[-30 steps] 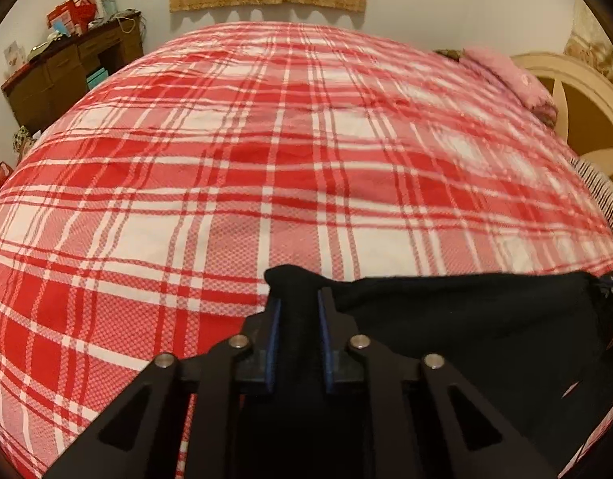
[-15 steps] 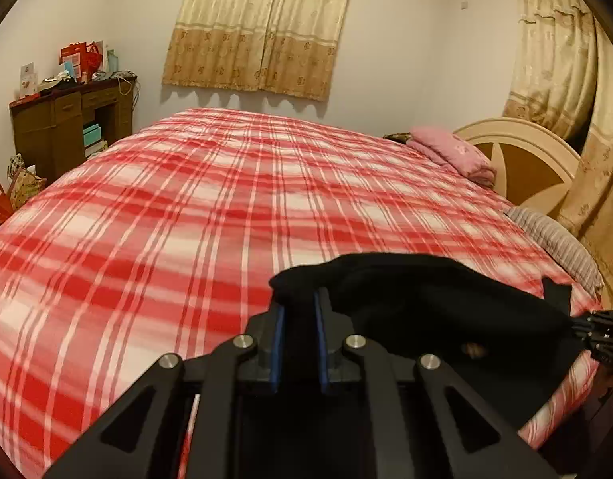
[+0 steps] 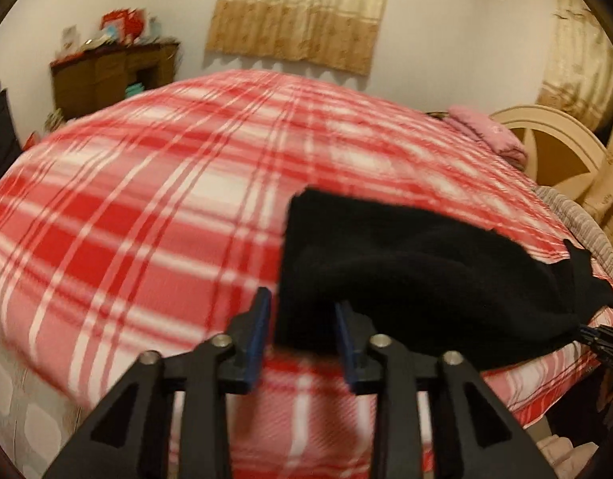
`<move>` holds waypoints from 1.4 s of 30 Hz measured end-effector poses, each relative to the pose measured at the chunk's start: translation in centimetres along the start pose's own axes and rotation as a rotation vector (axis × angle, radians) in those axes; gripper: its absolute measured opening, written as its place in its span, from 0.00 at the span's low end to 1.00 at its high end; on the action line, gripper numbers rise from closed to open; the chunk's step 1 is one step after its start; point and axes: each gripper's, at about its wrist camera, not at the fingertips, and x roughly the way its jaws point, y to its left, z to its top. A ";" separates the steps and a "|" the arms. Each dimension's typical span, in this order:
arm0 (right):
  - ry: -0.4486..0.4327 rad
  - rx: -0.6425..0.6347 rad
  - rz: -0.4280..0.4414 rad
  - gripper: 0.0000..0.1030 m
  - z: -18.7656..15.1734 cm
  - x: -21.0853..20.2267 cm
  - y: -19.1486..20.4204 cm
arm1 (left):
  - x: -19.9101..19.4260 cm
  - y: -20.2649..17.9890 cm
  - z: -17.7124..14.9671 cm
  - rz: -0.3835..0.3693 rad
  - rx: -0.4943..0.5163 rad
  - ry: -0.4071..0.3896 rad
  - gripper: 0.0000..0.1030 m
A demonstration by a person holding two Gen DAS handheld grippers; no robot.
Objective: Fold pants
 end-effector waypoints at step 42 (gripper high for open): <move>0.131 -0.076 0.444 0.60 13.1 12.4 8.4 | 2.7 -7.7 -4.1 0.227 0.203 -0.097 0.67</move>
